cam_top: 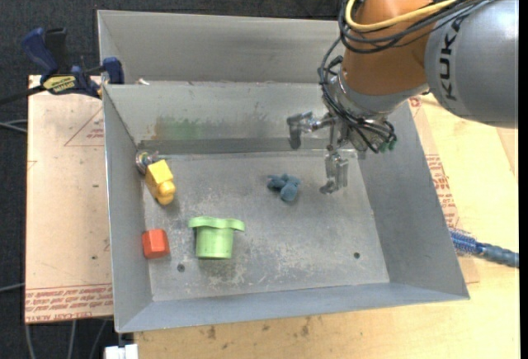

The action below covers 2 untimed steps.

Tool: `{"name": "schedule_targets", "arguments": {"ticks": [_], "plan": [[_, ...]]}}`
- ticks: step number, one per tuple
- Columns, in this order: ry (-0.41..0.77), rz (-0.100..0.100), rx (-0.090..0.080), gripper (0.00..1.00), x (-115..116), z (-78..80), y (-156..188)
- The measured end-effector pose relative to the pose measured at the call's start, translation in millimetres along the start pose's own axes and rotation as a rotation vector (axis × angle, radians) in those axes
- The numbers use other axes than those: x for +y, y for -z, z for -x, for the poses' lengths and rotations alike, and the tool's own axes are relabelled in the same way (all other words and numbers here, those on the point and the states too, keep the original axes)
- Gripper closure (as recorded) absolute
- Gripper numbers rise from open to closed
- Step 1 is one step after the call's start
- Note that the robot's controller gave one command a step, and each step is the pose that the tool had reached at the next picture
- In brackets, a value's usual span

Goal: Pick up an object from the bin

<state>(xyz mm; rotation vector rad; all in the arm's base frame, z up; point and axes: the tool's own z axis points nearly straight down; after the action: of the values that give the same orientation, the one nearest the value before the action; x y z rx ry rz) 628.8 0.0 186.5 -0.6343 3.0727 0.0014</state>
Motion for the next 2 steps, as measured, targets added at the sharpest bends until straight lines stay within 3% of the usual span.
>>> {"name": "schedule_targets", "arguments": {"ticks": [1,2], "plan": [[0.229,0.004,0.006,0.00,22.8,13.6,-119.8],[0.112,-0.003,-0.001,0.00,-53.1,6.4,-112.8]]}}
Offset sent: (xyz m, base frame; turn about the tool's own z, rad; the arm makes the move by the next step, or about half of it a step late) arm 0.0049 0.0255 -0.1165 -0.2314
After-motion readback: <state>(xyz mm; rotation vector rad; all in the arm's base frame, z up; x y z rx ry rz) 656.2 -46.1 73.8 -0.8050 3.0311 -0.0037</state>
